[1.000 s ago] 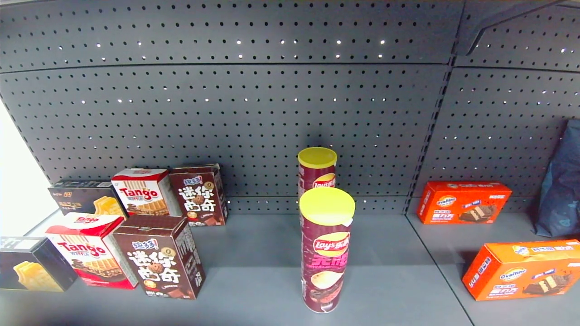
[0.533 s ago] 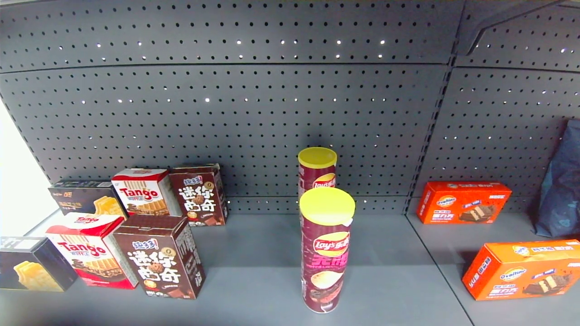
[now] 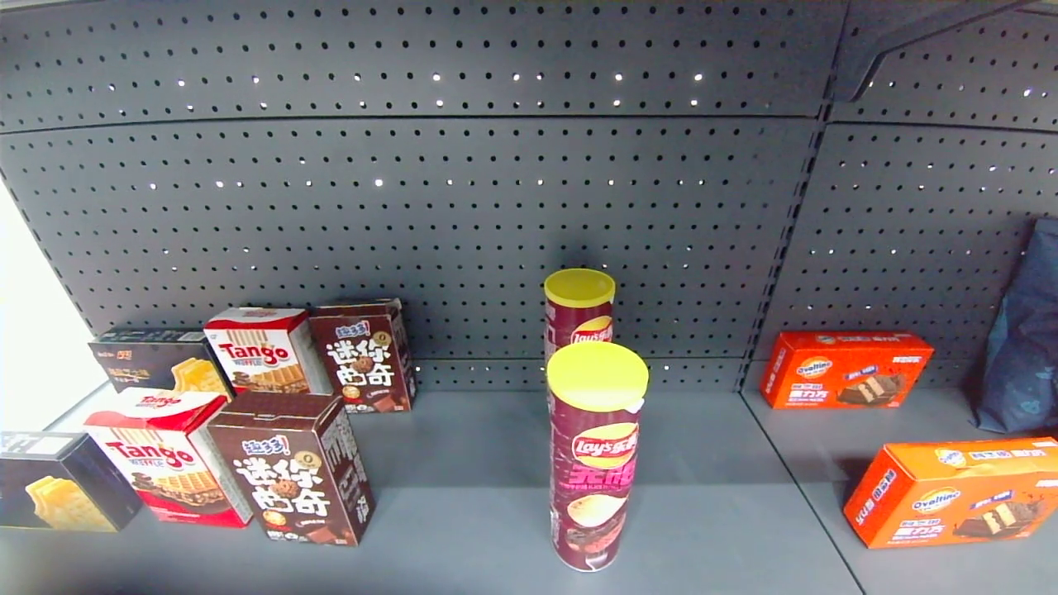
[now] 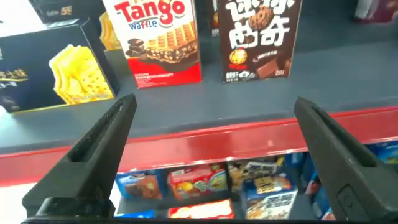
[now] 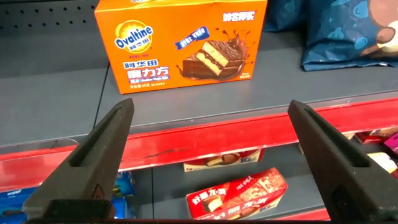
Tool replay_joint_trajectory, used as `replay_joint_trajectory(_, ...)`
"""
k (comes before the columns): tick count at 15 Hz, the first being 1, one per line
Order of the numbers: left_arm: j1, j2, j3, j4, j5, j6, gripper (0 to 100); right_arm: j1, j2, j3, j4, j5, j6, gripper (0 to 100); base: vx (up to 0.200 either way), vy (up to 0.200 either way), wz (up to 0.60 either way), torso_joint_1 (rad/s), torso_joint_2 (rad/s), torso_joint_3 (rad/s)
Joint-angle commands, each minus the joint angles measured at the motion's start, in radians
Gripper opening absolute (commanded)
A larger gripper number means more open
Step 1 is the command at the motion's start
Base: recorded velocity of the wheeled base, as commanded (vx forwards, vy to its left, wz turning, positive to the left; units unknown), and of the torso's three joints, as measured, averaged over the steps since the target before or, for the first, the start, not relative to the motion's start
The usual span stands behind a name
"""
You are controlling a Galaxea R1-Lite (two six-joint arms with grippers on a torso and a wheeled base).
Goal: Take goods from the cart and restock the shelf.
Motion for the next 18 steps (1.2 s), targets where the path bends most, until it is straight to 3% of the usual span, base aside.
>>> replay_joint_trajectory(1, -0.007, -0.024, -0.001, -0.003, 0.004, -0.064, 100, 0.0, 0.004, 0.001, 0.0, 0.0, 0.0, 100, 0.0, 0.0, 0.0, 0.0, 0.0, 0.0)
replay_joint_trajectory(7, -0.007, -0.024, 0.0, -0.001, -0.006, -0.045, 100, 0.0, 0.004, -0.001, 0.0, 0.0, 0.0, 100, 0.0, 0.0, 0.0, 0.0, 0.0, 0.0)
replay_joint_trajectory(8, -0.007, -0.024, 0.0, 0.0, -0.058, -0.02, 100, 0.0, 0.004, -0.001, 0.0, 0.0, 0.0, 100, 0.0, 0.0, 0.0, 0.0, 0.0, 0.0)
replay_joint_trajectory(9, -0.007, -0.024, -0.001, 0.0, -0.079, -0.018, 100, 0.0, 0.004, 0.001, 0.0, 0.0, 0.0, 100, 0.0, 0.0, 0.0, 0.0, 0.0, 0.0)
replay_joint_trajectory(13, -0.007, -0.024, -0.001, 0.0, -0.079, -0.018, 100, 0.008, 0.007, -0.001, 0.002, 0.0, 0.0, 100, 0.0, 0.0, 0.0, 0.0, 0.0, 0.0)
replay_joint_trajectory(15, -0.007, -0.024, -0.001, 0.0, -0.079, -0.018, 100, 0.228, 0.101, -0.002, 0.006, 0.0, -0.002, 100, 0.0, 0.0, 0.0, 0.0, 0.0, 0.0)
replay_joint_trajectory(17, -0.007, -0.024, -0.001, 0.0, -0.078, -0.017, 100, 0.242, -0.033, -0.001, 0.0, 0.0, -0.003, 100, 0.0, 0.0, 0.0, 0.0, 0.0, 0.0)
replay_joint_trajectory(18, -0.007, -0.024, 0.0, 0.0, -0.048, -0.017, 100, 0.251, -0.077, 0.001, -0.001, 0.0, -0.003, 100, 0.0, 0.0, 0.0, 0.0, 0.0, 0.0)
